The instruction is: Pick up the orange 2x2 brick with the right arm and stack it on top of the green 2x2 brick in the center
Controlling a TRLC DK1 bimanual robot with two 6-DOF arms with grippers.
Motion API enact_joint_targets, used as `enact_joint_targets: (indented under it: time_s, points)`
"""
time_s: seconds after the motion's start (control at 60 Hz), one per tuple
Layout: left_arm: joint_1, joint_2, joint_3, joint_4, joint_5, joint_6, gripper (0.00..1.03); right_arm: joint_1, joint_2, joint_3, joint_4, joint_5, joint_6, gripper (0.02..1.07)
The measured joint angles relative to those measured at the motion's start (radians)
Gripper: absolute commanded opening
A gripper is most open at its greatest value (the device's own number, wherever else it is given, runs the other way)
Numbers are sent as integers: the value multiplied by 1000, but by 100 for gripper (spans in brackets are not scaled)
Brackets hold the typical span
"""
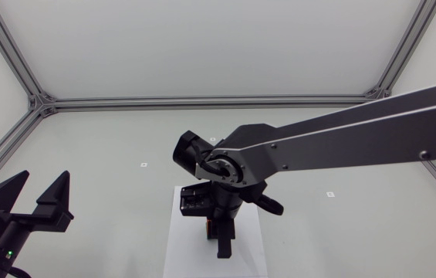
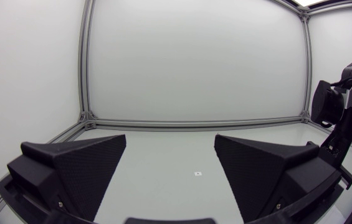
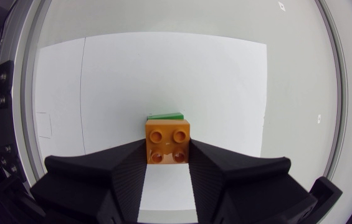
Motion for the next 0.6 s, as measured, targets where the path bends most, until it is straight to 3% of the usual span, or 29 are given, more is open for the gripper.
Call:
enact_joint_targets:
  time_s: [0.6]
  points:
    - [0, 0, 0, 0, 0, 0, 99, 11, 56, 63, -67, 37, -53, 20]
